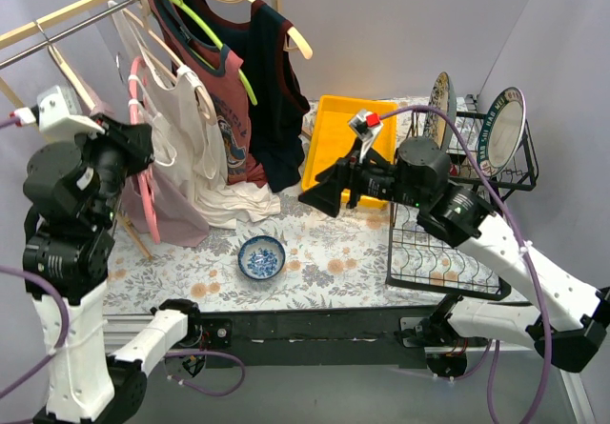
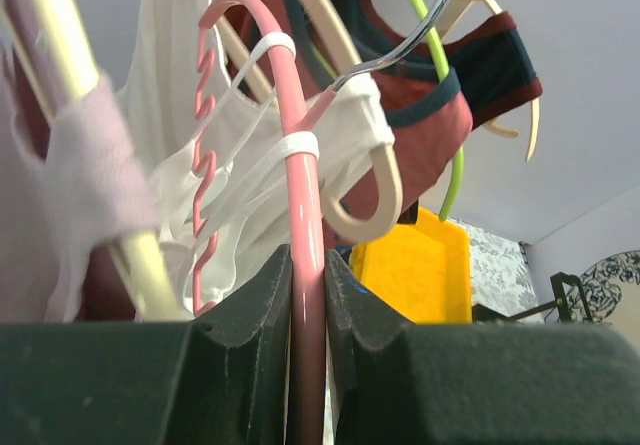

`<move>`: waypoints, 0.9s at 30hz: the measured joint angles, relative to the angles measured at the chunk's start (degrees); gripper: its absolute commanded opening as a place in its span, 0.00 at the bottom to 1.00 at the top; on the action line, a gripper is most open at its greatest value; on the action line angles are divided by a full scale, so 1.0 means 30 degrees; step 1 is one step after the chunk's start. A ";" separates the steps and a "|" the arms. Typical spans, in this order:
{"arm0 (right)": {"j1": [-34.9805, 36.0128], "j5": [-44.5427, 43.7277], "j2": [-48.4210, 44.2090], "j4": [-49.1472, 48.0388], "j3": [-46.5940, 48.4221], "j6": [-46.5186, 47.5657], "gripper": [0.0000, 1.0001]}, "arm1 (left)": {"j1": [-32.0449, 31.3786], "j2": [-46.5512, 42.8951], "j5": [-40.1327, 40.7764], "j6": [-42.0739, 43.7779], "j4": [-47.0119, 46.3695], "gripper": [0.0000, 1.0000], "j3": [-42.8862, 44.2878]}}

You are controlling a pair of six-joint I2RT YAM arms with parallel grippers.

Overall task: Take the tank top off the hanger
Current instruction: Pick up the hanger from the clothesline.

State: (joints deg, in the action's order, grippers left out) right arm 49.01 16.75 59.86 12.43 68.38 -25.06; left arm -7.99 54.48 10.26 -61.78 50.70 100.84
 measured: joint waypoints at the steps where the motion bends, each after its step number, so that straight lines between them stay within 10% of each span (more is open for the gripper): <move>1: 0.0211 0.0058 0.0517 -0.0102 0.0554 0.0036 0.85 | 0.0000 -0.0590 0.0022 -0.0219 -0.0036 0.00 -0.0648; 27: 0.3045 -0.0430 0.7257 -0.7402 0.7125 0.2477 0.79 | -0.1661 -0.4867 -0.5253 -0.3672 0.3512 0.00 -0.0270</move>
State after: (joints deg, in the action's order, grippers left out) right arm 58.15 15.46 81.62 -9.78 89.76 -17.63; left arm -12.97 39.88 -5.50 -72.79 61.23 100.03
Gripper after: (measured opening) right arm 0.806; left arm 0.141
